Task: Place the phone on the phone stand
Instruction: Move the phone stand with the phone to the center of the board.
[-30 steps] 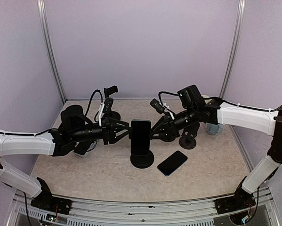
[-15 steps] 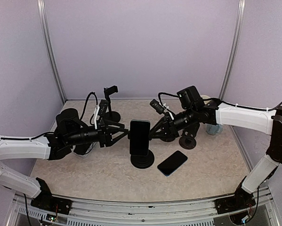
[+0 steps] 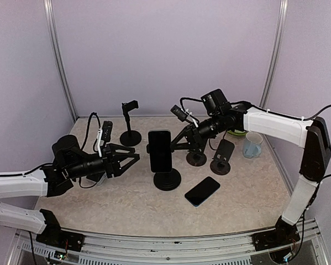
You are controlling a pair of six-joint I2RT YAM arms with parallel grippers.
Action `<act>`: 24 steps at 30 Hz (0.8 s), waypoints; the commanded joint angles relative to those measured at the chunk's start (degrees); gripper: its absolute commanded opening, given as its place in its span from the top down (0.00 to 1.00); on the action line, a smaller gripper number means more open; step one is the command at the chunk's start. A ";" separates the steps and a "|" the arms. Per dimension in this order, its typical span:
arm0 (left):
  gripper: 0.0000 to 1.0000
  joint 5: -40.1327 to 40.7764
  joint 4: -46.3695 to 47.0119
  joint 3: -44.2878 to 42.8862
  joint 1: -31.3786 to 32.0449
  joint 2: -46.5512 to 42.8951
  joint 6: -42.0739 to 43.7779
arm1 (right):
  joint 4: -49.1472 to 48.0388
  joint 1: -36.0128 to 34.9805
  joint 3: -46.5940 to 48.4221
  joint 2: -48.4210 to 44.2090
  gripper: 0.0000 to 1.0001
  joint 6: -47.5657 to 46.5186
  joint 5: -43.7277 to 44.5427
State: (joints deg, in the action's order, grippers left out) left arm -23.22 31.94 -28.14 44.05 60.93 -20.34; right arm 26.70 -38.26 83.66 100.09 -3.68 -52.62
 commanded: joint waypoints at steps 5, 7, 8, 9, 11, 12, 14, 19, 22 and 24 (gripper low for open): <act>0.44 3.05 -0.44 5.59 -0.20 -7.29 -3.24 | 1.30 5.19 12.52 5.02 1.00 -4.31 -7.13; 0.44 3.46 -1.06 6.61 -0.07 -8.84 -3.48 | 2.48 6.35 15.20 7.07 1.00 -5.16 -7.66; 0.44 3.76 -1.53 7.01 -0.03 -9.80 -3.68 | 3.08 7.01 16.76 8.22 1.00 -5.53 -7.68; 0.44 3.98 -1.80 7.43 0.06 -10.43 -3.67 | 3.86 7.65 18.68 9.50 1.00 -6.01 -7.98; 0.44 4.42 -1.93 8.46 0.19 -11.62 -4.02 | 4.98 9.09 21.70 11.83 1.00 -6.85 -8.94; 0.44 4.55 -1.77 8.86 0.16 -12.16 -4.23 | 5.00 9.76 22.93 12.84 1.00 -6.95 -9.45; 0.45 4.71 -1.64 9.59 0.24 -12.98 -4.58 | 4.98 10.88 25.40 14.85 1.00 -7.08 -10.08; 0.45 4.98 -2.71 9.77 0.58 -13.90 -4.46 | 7.37 12.81 33.22 20.05 1.00 -9.00 -11.22; 0.44 5.16 -2.73 9.62 0.83 -13.26 -4.29 | 7.57 14.09 36.88 22.12 1.00 -10.04 -11.05; 0.44 5.38 -2.56 9.39 1.02 -12.23 -4.15 | 7.02 15.51 38.90 23.66 1.00 -9.36 -11.99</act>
State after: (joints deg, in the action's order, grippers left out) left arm -18.76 29.91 -18.72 44.56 47.77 -24.38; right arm 36.77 -24.75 116.22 123.20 -11.38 -58.04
